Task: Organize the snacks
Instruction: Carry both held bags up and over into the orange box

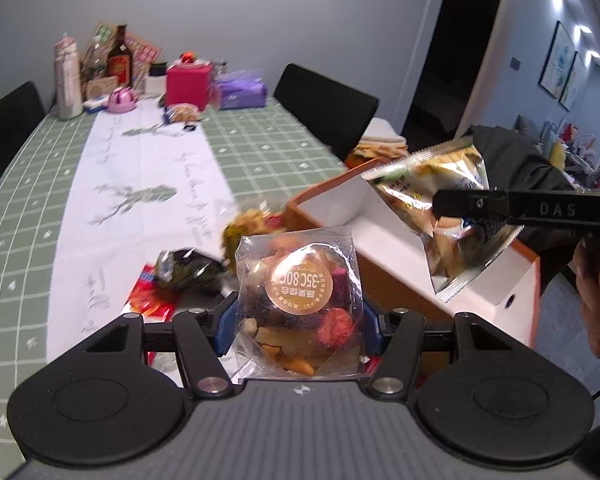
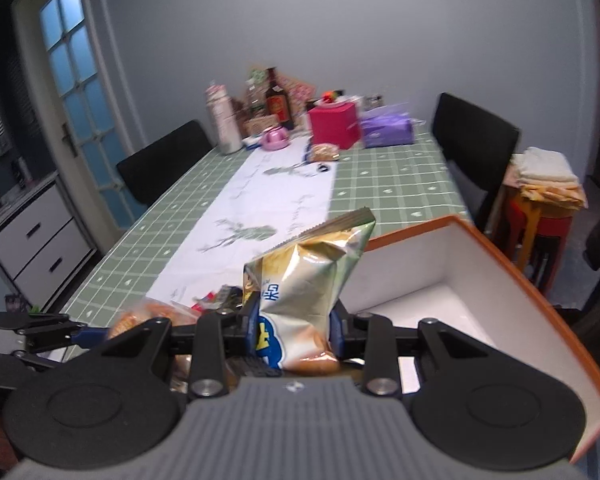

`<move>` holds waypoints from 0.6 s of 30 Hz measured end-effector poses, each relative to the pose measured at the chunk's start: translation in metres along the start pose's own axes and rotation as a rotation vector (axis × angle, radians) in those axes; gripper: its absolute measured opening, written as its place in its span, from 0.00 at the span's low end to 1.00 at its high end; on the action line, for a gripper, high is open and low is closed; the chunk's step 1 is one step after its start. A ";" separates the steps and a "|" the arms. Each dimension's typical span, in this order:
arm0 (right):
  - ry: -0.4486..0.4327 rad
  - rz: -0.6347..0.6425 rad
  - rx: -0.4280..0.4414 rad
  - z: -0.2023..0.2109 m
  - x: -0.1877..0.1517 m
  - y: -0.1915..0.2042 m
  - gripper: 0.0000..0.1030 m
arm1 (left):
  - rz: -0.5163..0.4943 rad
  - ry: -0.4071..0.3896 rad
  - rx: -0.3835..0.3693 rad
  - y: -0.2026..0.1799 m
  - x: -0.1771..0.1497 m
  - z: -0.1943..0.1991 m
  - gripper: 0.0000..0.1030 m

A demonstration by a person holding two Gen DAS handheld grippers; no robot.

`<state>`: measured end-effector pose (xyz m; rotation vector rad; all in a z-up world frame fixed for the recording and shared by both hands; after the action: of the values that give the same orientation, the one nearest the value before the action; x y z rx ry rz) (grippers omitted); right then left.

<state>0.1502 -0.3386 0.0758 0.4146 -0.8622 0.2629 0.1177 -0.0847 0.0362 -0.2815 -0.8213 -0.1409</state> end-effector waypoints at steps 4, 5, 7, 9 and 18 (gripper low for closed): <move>-0.025 -0.078 -0.068 0.019 -0.003 -0.047 0.31 | -0.009 -0.010 -0.047 -0.032 0.016 -0.014 0.66; -0.023 -0.095 -0.081 0.022 -0.005 -0.058 0.31 | -0.012 -0.011 -0.059 -0.041 0.020 -0.018 0.66; -0.014 -0.115 -0.105 0.026 -0.009 -0.077 0.31 | 0.006 -0.008 -0.087 -0.055 0.025 -0.027 0.66; 0.001 -0.113 -0.134 0.027 -0.014 -0.090 0.31 | 0.044 0.001 -0.122 -0.067 0.030 -0.038 0.66; 0.091 -0.057 -0.191 0.009 -0.033 -0.112 0.31 | 0.030 0.025 -0.154 -0.118 0.035 -0.075 0.66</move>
<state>0.1664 -0.4446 0.0277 0.2465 -0.7771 0.1437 0.1661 -0.2201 0.0363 -0.4363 -0.7827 -0.1796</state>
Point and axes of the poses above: each gripper's, at about its wrist camera, not at the fingertips, and z roughly against the way its jaws point, y to its left, x to its top, the point moved 2 cm from there along -z, roughly the way its jaws point, and after that the axes turned 2 degrees about -x, right-handed, at the moved point
